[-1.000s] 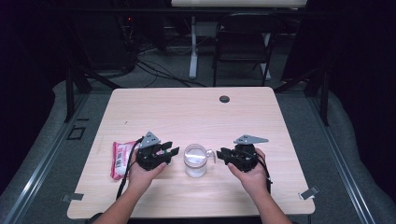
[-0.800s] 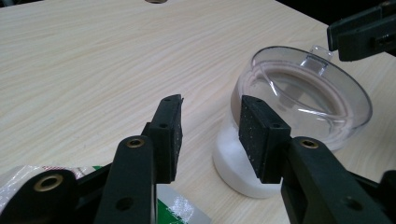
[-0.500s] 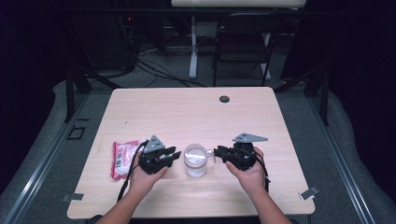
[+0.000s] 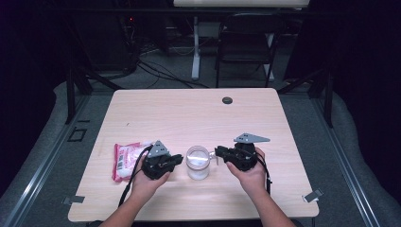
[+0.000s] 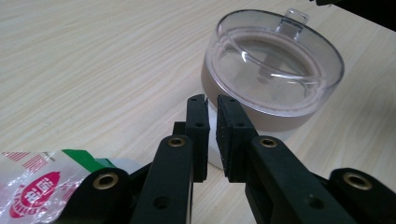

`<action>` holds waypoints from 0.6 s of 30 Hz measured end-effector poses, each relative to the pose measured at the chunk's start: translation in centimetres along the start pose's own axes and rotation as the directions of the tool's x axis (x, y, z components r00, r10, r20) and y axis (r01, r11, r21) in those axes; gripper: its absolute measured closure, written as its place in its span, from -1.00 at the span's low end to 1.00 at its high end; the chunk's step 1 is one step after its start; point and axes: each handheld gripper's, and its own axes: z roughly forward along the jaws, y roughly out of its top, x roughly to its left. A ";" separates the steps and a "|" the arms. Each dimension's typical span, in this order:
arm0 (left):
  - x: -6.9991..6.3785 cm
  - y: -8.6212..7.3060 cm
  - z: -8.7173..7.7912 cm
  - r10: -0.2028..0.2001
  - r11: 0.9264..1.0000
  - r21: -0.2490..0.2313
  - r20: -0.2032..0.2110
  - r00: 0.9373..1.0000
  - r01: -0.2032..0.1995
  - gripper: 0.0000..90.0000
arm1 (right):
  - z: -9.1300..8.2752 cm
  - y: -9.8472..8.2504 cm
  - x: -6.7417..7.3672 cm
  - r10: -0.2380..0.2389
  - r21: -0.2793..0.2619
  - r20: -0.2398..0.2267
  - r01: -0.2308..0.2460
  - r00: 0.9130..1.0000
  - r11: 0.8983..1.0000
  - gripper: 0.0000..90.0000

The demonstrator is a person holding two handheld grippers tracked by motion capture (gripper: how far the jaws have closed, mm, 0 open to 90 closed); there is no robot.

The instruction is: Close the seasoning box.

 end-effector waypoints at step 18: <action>-0.3 -0.1 0.3 0.010 0.999 0.032 0.066 0.998 -0.012 1.00 | 0.9 -0.3 0.2 0.006 0.024 -0.001 -0.006 1.000 1.000 0.76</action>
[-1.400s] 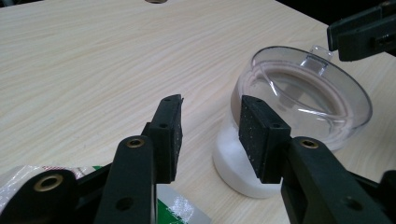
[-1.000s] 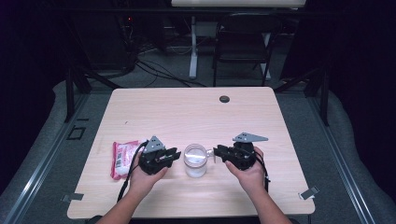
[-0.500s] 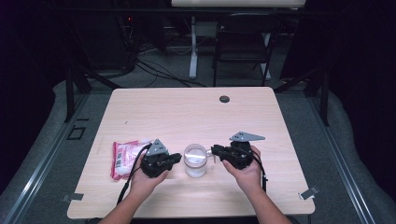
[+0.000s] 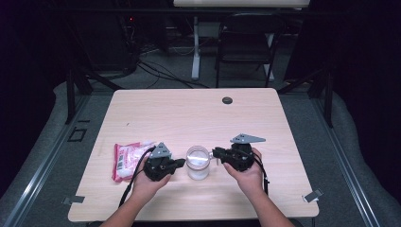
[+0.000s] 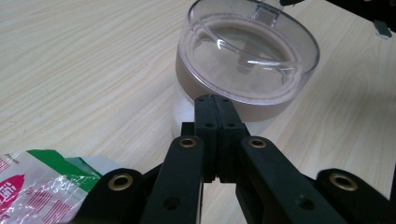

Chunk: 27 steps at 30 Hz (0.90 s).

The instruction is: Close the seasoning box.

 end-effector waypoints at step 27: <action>0.0 0.1 -0.2 0.001 1.000 -0.010 0.011 1.000 -0.001 1.00 | 0.0 -0.1 -0.2 0.010 -0.007 -0.014 -0.010 1.000 1.000 0.77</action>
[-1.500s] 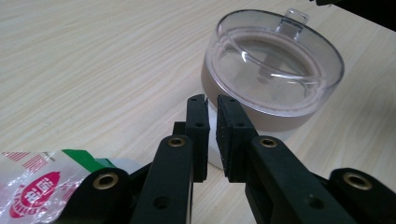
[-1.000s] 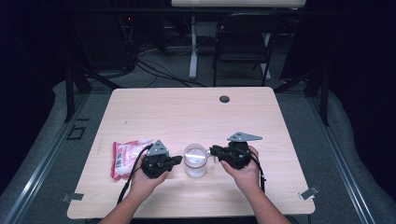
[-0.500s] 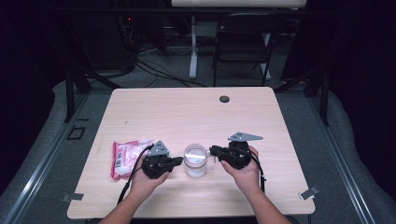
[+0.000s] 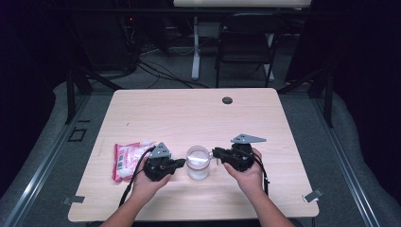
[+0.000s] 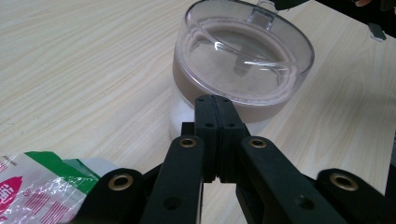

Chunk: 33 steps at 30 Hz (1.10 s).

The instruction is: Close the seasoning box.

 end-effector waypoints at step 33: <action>0.0 1.5 0.0 0.004 0.995 -0.096 0.036 0.999 -0.001 0.94 | -0.7 -1.3 1.5 -0.158 0.052 0.014 0.157 0.987 0.986 0.46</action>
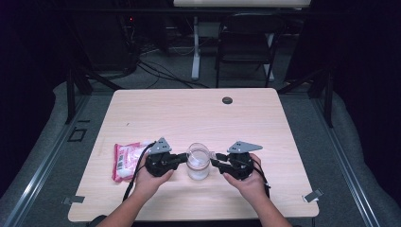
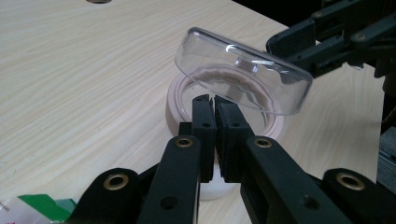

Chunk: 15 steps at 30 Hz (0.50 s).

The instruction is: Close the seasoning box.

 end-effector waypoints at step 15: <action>0.0 0.5 0.1 -0.003 0.999 -0.036 -0.008 1.000 0.003 0.72 | 0.5 -0.7 1.4 -0.086 0.042 0.026 0.084 0.996 0.996 0.39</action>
